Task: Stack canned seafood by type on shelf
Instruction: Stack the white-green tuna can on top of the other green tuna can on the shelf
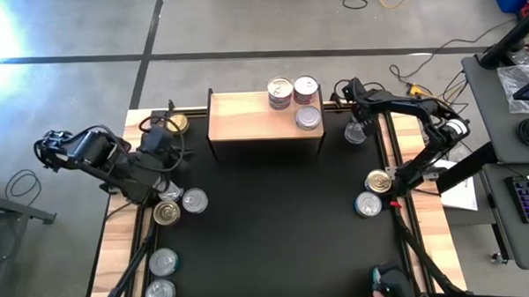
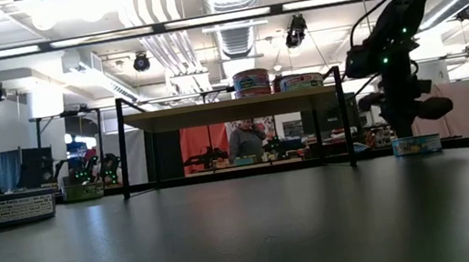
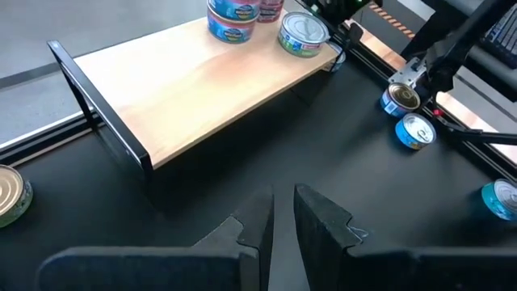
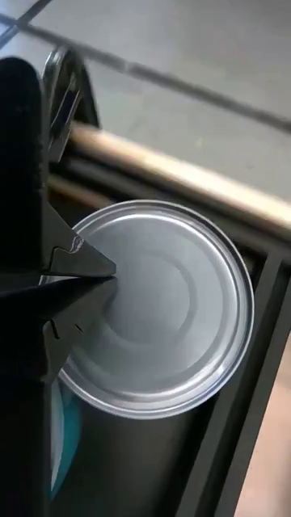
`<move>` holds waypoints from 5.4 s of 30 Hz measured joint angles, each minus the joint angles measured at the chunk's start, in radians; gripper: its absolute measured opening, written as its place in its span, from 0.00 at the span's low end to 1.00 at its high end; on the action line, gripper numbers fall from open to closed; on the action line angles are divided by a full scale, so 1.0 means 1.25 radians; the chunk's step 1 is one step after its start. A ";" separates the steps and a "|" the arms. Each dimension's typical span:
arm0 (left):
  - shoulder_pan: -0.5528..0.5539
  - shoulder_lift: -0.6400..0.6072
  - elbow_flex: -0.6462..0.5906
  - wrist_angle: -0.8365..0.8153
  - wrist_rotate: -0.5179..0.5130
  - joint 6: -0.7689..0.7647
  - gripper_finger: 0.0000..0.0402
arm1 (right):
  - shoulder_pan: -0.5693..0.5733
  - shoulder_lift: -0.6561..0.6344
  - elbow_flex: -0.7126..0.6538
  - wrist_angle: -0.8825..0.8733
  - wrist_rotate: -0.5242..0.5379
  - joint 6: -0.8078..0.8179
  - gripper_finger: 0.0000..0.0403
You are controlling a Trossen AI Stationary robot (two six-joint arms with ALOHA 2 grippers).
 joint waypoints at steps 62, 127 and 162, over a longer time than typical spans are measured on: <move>-0.016 0.034 -0.005 0.141 0.321 0.346 0.09 | 1.017 0.430 0.546 0.044 -0.212 -0.225 0.02; -0.158 0.696 -0.341 0.754 0.201 0.105 0.95 | 1.143 0.228 0.296 -0.115 -0.207 -1.022 0.81; -0.106 0.806 -0.594 1.579 -0.170 0.343 0.98 | 1.041 0.353 0.419 0.034 -0.282 -1.234 0.80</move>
